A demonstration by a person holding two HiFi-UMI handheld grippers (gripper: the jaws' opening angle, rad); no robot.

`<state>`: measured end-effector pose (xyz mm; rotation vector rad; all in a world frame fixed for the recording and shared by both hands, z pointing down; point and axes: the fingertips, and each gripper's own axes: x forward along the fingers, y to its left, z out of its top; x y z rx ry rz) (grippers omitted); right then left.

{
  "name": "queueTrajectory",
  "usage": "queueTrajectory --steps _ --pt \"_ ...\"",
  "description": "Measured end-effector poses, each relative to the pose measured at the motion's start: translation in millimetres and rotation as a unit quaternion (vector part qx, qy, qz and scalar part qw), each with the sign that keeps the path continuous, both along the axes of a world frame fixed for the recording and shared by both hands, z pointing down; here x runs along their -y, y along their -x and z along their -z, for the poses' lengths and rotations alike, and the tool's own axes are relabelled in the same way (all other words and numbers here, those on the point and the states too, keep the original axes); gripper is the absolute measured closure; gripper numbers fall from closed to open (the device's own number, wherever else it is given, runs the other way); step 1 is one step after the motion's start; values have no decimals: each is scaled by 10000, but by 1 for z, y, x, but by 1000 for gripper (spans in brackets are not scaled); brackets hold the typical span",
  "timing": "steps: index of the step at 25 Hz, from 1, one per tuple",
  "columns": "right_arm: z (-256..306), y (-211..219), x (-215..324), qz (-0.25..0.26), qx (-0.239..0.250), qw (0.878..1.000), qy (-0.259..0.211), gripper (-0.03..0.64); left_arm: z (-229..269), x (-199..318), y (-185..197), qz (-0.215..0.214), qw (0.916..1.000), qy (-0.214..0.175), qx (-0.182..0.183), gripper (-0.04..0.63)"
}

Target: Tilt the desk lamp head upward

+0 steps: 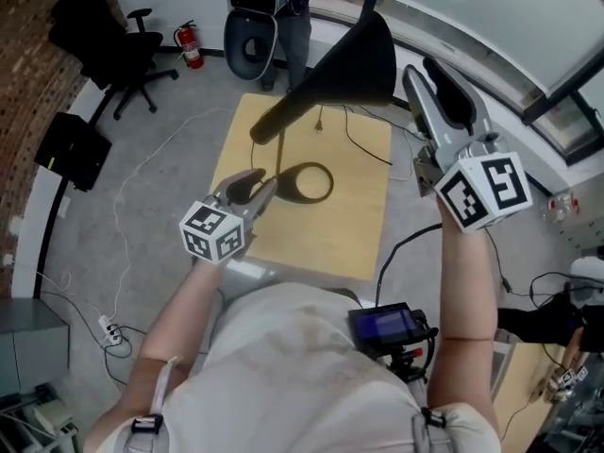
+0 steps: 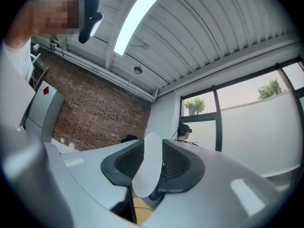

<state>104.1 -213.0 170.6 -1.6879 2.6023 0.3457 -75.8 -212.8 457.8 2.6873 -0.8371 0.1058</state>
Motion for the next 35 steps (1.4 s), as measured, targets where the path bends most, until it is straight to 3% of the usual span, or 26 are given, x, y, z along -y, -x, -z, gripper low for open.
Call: queueTrajectory --steps 5,10,16,26,30,35 --pt "-12 -13 -25 590 222 9980 -16 493 6 -21 -14 266 9995 -129 -119 515" --pt "-56 -29 -38 1133 224 9923 445 522 7 -39 -34 616 9980 -146 -25 563" --pt "-132 -52 -51 2169 545 9688 1072 532 12 -60 -61 876 9959 -206 25 589" --pt "-243 -72 -94 2759 570 9400 1925 534 7 -103 -79 1238 9918 -301 -63 594" --pt "-265 -69 -112 2988 594 9302 2047 534 -2 -120 -84 1349 9905 -275 -62 594" --pt "-271 -68 -126 3083 729 9265 2029 543 -9 -141 -84 1401 9899 -230 -50 594"
